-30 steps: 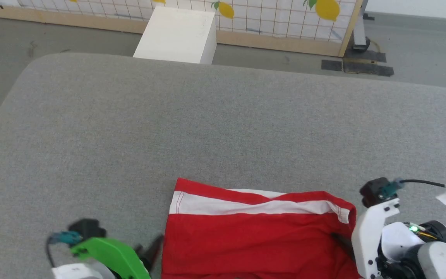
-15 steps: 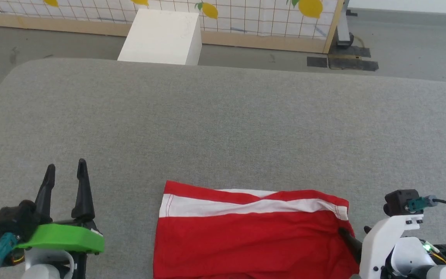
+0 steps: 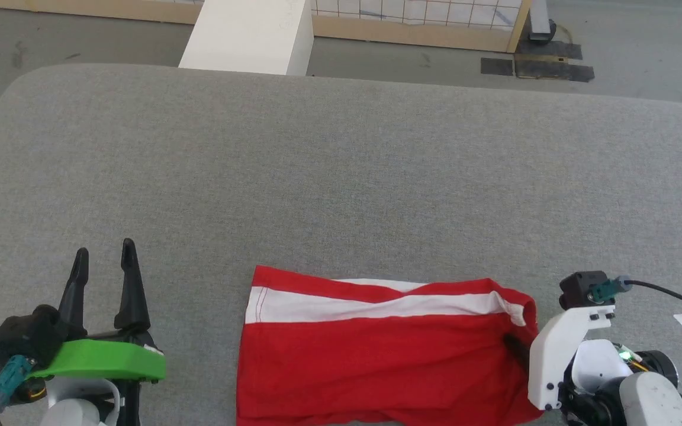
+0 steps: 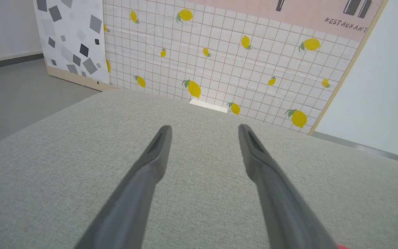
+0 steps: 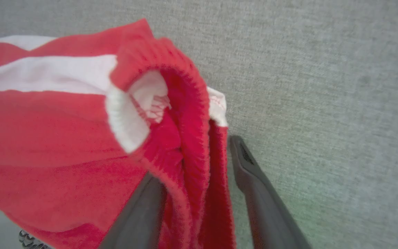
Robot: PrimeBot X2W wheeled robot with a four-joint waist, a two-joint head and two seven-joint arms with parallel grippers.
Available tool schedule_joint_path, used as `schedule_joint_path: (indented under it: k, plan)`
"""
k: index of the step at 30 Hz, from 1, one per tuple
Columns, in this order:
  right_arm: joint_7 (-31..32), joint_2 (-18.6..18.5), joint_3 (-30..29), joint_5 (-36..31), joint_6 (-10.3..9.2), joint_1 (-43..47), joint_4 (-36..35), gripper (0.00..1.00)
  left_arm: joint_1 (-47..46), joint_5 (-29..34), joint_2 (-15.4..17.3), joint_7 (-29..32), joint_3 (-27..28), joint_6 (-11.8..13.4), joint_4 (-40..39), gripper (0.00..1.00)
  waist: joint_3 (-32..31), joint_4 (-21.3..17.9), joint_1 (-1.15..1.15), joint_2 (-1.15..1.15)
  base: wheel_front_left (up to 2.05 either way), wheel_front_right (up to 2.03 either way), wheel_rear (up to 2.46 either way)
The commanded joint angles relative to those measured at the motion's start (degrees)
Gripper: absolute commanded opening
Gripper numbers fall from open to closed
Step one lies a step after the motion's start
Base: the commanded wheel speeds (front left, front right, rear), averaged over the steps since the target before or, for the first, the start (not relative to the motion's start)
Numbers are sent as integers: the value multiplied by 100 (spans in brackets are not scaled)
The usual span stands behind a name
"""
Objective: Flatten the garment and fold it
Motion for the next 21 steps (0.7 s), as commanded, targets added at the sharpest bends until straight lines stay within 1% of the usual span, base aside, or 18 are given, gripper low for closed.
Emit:
schedule_joint_path:
  k: [1,4,8,13,16,19,21]
  plan:
    - [114,25,63,24,-8,19,178,0,-68,106,-35,-42,40,-45,-3,100,2,3,0,53,0,0,0]
    - [187,25,-15,17,-8,-29,138,0,-53,159,-71,-42,93,-89,19,100,-10,-20,0,53,0,0,0]
    - [299,20,-497,-263,-8,-105,-90,0,-102,226,-104,-43,115,-139,46,100,-22,-58,0,53,0,0,0]
    - [614,-277,-1326,-638,-8,-180,-358,0,-160,311,-106,-43,111,-181,79,100,-29,-133,0,53,0,0,0]
    - [775,-457,-1733,-820,-8,-235,-394,0,-157,351,-103,-43,101,-196,101,100,-48,-182,0,53,0,0,0]
    - [933,-614,-1909,-1008,-8,-267,-398,0,-144,379,-101,-43,100,-207,125,100,-74,-230,0,53,0,0,0]
    - [1089,-688,-1854,-1069,-8,-262,-457,0,-136,396,-99,-43,96,-213,147,100,-96,-247,0,53,0,0,0]
